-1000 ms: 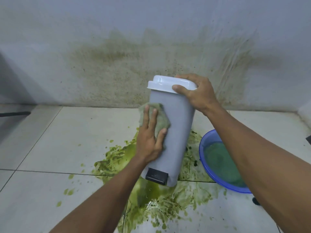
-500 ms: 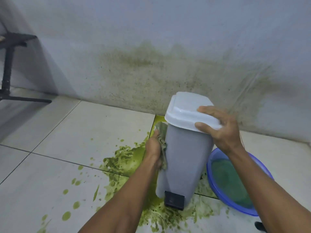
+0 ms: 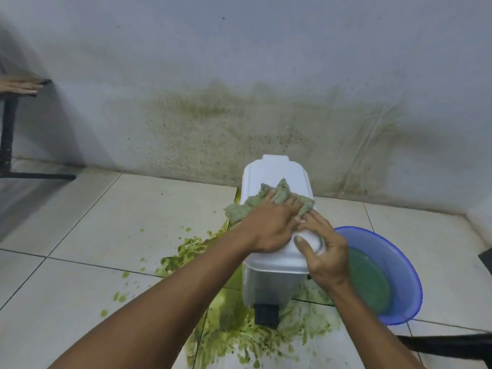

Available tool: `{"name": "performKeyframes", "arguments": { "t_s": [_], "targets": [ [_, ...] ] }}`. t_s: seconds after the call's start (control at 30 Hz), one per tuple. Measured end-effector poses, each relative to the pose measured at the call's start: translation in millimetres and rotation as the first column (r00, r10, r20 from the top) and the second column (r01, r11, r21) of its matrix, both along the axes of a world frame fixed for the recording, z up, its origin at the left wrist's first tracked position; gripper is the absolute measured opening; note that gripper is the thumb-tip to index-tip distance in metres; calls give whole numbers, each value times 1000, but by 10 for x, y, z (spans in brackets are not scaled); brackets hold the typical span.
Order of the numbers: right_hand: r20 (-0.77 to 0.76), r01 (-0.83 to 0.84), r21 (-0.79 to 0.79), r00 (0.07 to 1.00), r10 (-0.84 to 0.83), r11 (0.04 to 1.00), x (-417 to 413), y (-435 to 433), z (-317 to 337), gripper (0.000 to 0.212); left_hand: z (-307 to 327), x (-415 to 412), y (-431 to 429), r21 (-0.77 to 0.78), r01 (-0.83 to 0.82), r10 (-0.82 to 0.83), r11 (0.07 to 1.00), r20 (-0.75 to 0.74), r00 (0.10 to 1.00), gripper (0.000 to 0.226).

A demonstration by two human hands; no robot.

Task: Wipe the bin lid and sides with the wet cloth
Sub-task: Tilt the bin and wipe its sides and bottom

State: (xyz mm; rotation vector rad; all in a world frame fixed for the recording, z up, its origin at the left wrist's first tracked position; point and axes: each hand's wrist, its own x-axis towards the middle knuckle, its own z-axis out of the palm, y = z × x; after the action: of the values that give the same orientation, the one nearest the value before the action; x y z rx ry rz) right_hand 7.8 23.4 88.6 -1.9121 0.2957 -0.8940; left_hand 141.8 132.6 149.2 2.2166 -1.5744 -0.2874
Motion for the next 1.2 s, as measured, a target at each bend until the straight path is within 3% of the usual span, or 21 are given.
{"name": "performKeyframes", "arguments": {
  "t_s": [0.1, 0.23, 0.33, 0.43, 0.53, 0.6, 0.7, 0.8, 0.9, 0.97, 1.07, 1.2],
  "targets": [
    [10, 56, -42, 998, -55, 998, 2, -16, -62, 39, -47, -77, 87, -18, 62, -60, 998, 99, 993, 56],
    [-166, -20, 201, 985, 55, 979, -30, -60, -83, 80, -157, -39, 486, 1, 112, -111, 994, 152, 982, 55],
    [-230, -58, 256, 966, 119, 965, -16, -32, -95, 88, -130, 23, 560, 11, -70, 70, 997, -12, 997, 53],
    [-259, -25, 240, 962, 89, 970, 3, 27, -77, 85, -41, 320, 154, 109, -279, 289, 954, -85, 954, 58],
    [-264, -3, 190, 963, 55, 982, 12, 39, -100, 85, -15, 447, -380, 230, -339, 330, 912, 79, 941, 62],
    [-277, 6, 165, 960, 40, 986, 5, 39, -96, 85, -21, 386, -560, 241, -300, 266, 923, 162, 950, 61],
    [-265, 58, 60, 964, -40, 997, -54, 101, -97, 97, 10, 312, -513, 200, -147, 124, 969, 123, 985, 58],
    [-370, 121, -212, 908, -195, 970, -37, 336, -75, 111, 90, 414, -461, 210, -124, 108, 970, 85, 990, 58],
    [-424, 208, -346, 835, -350, 915, 67, 629, 13, 107, 95, 533, -629, 235, -105, 70, 966, 153, 986, 59],
    [-313, 257, -429, 857, -410, 866, 113, 793, 67, 91, 69, 555, -770, 220, -33, -4, 975, 163, 987, 57],
    [-149, 229, -560, 918, -368, 796, 188, 1025, 67, 61, 36, 625, -955, 210, 60, -94, 976, 159, 983, 52],
    [-87, 265, -603, 916, -392, 752, 345, 1078, -15, 49, -15, 784, -1092, 204, 93, -122, 975, 136, 983, 54]
  ]
}}
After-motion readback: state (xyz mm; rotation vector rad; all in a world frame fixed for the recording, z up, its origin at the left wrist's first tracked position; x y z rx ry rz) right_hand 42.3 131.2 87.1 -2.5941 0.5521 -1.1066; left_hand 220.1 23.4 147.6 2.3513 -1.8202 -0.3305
